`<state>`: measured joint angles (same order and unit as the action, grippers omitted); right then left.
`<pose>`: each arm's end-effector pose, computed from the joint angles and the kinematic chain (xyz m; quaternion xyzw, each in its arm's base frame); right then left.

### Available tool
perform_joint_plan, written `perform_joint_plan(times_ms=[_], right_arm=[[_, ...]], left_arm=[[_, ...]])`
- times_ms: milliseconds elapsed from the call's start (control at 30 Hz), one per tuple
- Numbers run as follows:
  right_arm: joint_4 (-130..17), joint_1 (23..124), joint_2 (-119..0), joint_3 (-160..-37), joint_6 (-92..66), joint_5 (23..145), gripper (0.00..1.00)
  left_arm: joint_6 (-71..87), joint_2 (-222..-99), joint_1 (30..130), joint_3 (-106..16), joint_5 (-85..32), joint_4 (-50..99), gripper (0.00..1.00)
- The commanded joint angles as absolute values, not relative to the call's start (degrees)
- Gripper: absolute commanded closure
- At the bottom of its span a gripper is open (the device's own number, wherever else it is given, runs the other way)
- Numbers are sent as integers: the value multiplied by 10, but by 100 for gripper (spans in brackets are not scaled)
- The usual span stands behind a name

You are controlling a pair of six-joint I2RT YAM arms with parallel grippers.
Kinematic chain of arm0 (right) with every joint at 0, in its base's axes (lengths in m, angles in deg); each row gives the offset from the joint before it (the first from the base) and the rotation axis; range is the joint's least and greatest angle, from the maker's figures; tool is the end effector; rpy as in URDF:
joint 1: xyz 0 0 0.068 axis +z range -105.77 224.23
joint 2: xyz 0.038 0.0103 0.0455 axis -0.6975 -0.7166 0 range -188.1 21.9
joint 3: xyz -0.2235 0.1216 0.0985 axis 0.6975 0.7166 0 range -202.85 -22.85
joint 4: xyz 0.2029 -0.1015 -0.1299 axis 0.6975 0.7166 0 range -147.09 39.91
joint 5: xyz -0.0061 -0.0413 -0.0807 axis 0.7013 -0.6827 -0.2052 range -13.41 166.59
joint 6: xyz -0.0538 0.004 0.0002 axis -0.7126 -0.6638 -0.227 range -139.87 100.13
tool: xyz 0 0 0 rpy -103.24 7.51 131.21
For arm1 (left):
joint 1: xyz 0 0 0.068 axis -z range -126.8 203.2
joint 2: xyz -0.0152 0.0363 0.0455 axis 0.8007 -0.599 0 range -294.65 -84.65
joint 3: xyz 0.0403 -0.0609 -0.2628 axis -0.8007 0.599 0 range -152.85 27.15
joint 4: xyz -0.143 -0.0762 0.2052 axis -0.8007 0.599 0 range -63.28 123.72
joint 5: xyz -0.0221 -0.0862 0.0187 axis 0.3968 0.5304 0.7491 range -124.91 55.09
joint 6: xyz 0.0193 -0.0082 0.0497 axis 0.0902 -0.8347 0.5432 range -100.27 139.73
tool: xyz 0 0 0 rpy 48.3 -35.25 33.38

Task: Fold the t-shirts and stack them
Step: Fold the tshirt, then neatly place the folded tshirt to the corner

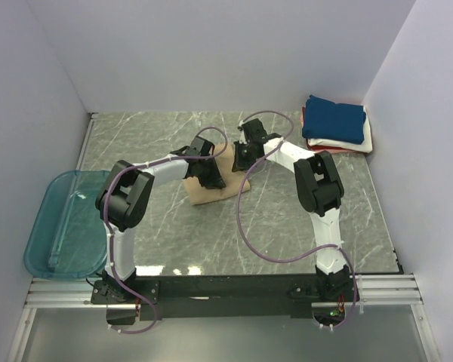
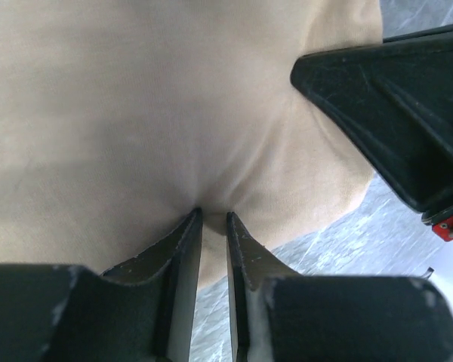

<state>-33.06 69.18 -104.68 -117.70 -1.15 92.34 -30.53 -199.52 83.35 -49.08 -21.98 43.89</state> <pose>0.4294 0.2106 0.1581 -0.0917 0.9431 0.2301 0.2220 0.3599 -0.2182 0.1569 -0.1333 0.9409 -0.2707 0.1536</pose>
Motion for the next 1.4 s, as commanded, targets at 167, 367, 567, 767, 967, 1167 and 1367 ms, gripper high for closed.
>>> perform_joint_plan(times_ms=[167, 367, 567, 767, 967, 1167, 1367], right_arm=[[-298, 707, -1037, -1172, -7, 787, 100], [-249, 708, -1035, -1204, -20, 667, 100], [-225, 704, -1048, -1261, -56, 541, 100], [-193, 677, -1087, -1346, -128, 451, 100], [-227, 638, -1074, -1384, -229, 403, 100], [-224, 610, -1077, -1454, -284, 362, 100], [-258, 598, -1088, -1484, -327, 329, 100]], left_arm=[[-276, -1862, 810, -504, -266, 497, 75], [-234, -1735, 782, -442, -288, 518, 74], [-187, -1625, 767, -358, -304, 529, 74], [-153, -1529, 766, -298, -274, 552, 75], [-116, -1430, 766, -270, -313, 600, 75], [-99, -1393, 766, -268, -347, 627, 81], [-103, -1366, 766, -244, -389, 635, 85]])
